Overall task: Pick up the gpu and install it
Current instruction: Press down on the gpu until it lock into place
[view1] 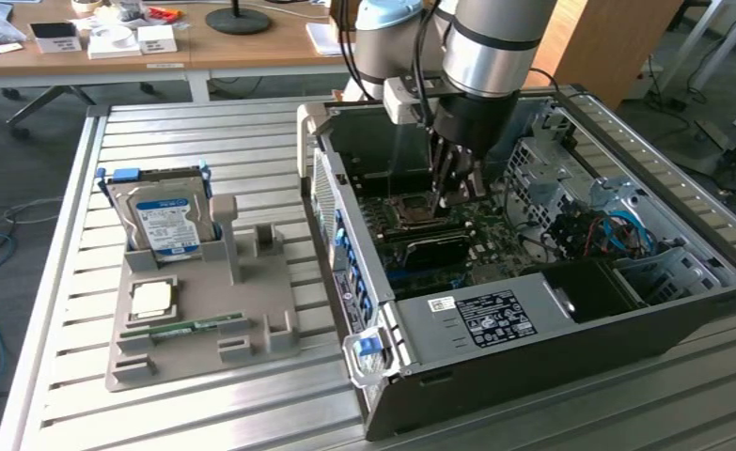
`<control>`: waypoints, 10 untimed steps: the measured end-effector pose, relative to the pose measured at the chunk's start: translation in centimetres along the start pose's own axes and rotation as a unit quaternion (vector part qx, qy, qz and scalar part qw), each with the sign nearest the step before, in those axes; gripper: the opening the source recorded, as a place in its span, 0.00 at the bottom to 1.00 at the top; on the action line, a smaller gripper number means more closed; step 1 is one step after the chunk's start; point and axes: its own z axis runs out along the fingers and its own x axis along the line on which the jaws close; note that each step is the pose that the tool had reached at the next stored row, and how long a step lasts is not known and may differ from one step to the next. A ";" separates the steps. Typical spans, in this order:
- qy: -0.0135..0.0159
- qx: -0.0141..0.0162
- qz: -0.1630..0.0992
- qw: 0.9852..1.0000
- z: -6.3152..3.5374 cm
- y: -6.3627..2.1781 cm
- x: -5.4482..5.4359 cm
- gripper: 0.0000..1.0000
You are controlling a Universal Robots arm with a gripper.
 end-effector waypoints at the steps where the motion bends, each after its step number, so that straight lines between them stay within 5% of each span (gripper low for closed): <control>1: 0.000 0.000 0.000 1.000 0.16 0.00 0.0 0.11; 10: 0.000 0.000 0.000 1.000 0.32 0.02 -0.3 0.11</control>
